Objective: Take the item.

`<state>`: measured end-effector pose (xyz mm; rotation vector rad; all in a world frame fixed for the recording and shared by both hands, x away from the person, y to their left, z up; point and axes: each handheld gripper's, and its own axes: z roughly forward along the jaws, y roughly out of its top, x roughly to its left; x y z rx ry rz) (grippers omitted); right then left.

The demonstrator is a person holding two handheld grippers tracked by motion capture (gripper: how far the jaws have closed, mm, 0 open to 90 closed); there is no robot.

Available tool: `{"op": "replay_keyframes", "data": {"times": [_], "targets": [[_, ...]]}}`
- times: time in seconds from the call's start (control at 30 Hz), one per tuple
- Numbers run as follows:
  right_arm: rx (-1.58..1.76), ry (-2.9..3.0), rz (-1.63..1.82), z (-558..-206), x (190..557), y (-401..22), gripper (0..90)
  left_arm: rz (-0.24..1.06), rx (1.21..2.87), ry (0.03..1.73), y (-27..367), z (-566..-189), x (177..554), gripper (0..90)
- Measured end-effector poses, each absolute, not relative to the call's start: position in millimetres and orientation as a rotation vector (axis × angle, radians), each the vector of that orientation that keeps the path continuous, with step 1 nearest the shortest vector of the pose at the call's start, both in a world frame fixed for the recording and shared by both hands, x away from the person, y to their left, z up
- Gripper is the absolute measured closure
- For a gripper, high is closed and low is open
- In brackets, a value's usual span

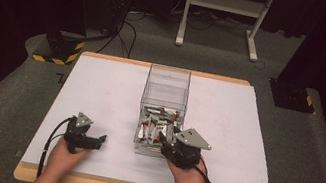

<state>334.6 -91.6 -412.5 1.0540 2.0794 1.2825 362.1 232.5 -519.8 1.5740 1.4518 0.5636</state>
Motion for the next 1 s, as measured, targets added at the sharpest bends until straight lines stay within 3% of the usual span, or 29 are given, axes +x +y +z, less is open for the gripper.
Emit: {"op": "replay_keyframes", "data": {"times": [0.8, 1.0], "targets": [[1.026, 2.168, 1.288, -416.1, 333.8, -67.1, 46.2, 0.563, 1.574, 1.452, 232.5, -519.7, 362.1, 8.9], [1.035, 2.188, 1.284, -419.9, 335.6, -63.5, 53.5, 0.562, 1.568, 1.455, 232.1, -519.8, 362.1, 8.9]]}}
